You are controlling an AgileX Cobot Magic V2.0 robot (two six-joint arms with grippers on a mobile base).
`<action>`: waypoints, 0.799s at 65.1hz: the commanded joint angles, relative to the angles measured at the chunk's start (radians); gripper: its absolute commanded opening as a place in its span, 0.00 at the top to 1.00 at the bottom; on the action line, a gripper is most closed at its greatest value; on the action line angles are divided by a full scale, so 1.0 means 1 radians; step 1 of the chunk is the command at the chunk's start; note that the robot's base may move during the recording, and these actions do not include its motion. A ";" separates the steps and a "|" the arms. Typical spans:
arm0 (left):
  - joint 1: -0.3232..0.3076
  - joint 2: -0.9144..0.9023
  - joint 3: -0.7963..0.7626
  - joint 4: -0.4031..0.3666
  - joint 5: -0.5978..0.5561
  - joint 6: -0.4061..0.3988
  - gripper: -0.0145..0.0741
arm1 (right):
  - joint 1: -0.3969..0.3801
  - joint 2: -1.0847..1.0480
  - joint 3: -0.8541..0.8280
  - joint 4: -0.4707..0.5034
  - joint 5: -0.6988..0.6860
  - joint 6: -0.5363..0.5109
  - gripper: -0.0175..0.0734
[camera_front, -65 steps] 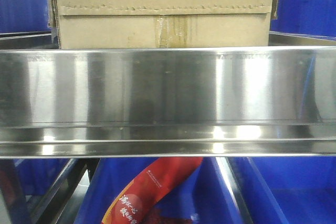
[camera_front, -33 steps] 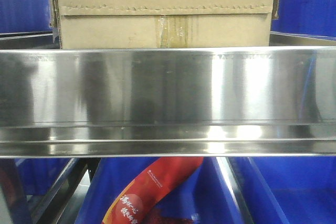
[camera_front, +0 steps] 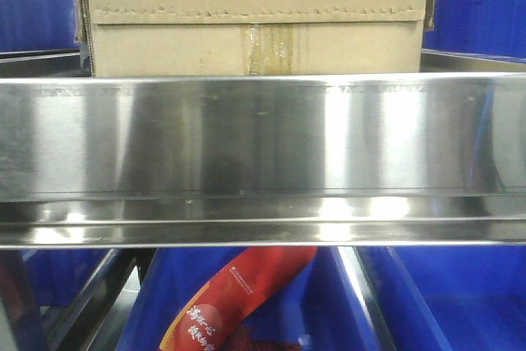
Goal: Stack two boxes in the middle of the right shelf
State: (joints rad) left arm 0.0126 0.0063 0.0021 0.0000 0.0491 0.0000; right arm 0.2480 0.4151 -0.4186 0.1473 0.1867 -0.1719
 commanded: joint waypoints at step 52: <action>0.005 -0.006 -0.002 -0.008 -0.014 0.006 0.96 | -0.015 -0.007 0.004 -0.009 -0.027 -0.006 0.98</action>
State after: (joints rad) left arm 0.0126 0.0054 0.0021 0.0000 0.0491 0.0000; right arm 0.2464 0.4151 -0.4186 0.1473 0.1728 -0.1719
